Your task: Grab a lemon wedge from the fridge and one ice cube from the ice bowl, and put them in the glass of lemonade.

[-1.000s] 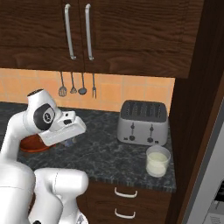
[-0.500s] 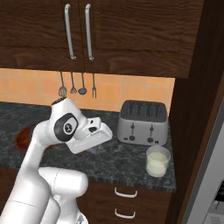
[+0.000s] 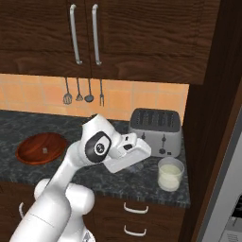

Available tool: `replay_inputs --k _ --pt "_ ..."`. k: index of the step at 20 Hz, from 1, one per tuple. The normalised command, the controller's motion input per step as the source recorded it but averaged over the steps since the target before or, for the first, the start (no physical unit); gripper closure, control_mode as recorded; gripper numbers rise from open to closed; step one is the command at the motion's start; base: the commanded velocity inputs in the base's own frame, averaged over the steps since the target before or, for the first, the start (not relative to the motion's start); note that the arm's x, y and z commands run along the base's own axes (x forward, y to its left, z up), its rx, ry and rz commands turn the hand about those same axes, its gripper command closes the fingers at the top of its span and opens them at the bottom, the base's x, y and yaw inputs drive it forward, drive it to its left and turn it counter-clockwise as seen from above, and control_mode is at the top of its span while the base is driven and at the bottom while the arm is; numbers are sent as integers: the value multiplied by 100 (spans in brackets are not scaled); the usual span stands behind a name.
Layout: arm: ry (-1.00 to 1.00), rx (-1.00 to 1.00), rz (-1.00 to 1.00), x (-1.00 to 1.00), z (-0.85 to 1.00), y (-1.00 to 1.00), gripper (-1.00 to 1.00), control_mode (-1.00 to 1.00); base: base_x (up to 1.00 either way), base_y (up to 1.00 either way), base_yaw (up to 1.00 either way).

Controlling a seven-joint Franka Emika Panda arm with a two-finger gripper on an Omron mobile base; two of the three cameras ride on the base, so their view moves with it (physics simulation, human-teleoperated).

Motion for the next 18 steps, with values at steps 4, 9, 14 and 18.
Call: replay_inputs --k 4,9,14,18 --pt "0 -5 -12 40 0 -100 100 -100 0 0 0" --pt "3 -2 -10 77 0 -69 100 -100 0 0 0" --pt "1 0 -5 75 0 -10 100 -100 0 0 0" --pt "0 0 0 41 -13 -19 100 -100 0 0 0"
